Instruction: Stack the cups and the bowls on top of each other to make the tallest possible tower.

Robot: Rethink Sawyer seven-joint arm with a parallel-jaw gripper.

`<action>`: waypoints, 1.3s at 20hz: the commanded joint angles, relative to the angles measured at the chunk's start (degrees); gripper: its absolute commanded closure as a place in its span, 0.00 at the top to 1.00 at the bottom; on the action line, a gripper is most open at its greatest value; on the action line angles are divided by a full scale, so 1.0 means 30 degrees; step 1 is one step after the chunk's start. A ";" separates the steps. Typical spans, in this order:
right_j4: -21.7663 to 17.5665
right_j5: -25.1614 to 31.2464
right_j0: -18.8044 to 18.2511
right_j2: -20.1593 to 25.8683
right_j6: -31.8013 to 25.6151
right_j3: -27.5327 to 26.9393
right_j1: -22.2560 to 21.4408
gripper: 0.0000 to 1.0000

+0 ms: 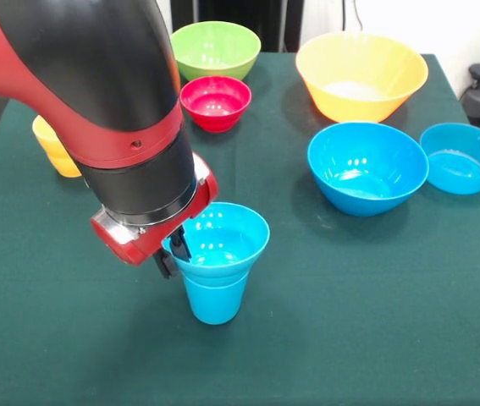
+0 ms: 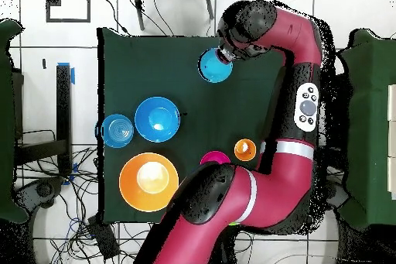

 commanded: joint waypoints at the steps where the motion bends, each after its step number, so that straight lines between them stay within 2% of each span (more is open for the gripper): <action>1: -0.0758 0.0738 0.0834 0.0146 0.2955 0.0300 0.1692 0.00; 2: -0.0743 0.0744 0.0848 0.0163 0.2942 0.0255 0.1715 0.00; 3: -0.0717 0.0761 0.0885 0.0226 0.2899 0.0121 0.1780 1.00; 17: -0.0674 0.1097 0.1329 0.0616 0.3081 -0.1065 0.2164 1.00; 26: -0.0427 0.2141 0.1505 0.0369 0.3469 -0.1302 0.1227 1.00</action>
